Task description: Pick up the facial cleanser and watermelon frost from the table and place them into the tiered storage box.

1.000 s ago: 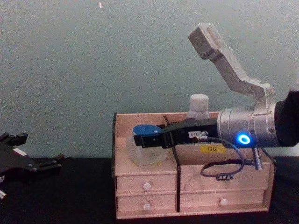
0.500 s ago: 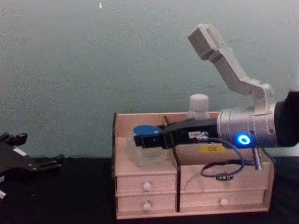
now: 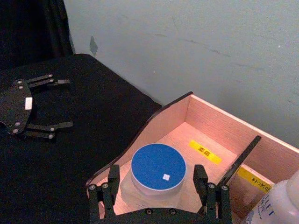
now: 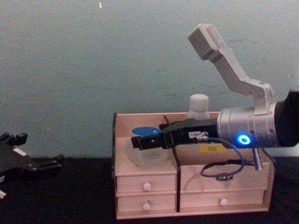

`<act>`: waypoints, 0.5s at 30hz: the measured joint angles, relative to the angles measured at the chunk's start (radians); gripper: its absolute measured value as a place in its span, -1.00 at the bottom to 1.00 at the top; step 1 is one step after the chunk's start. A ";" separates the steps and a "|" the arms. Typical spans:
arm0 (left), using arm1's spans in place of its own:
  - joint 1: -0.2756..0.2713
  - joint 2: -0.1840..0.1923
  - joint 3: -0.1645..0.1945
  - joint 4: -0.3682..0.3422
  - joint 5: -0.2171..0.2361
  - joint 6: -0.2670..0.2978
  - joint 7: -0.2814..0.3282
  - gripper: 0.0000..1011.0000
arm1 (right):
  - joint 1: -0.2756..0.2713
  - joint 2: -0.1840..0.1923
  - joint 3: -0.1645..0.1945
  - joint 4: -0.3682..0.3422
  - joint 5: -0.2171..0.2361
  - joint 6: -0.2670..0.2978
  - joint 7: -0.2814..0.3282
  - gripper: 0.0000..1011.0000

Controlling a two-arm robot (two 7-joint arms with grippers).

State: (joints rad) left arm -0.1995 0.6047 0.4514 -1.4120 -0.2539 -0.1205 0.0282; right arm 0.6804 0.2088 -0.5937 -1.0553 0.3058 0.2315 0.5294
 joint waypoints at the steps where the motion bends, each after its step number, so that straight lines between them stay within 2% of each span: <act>1: 0.000 0.000 0.000 0.000 0.000 0.000 0.000 0.98 | 0.000 0.000 0.000 0.000 0.000 0.000 0.000 0.98; 9: 0.000 0.000 0.000 0.000 0.000 0.000 0.000 0.98 | -0.001 0.000 0.000 -0.001 0.001 0.000 0.000 0.98; 15: 0.000 0.000 0.000 0.000 0.000 0.000 0.000 0.98 | -0.042 0.031 0.024 -0.082 0.014 -0.002 -0.006 0.98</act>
State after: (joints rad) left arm -0.1996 0.6047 0.4514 -1.4120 -0.2539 -0.1205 0.0283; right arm 0.6385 0.2397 -0.5695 -1.1372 0.3194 0.2296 0.5234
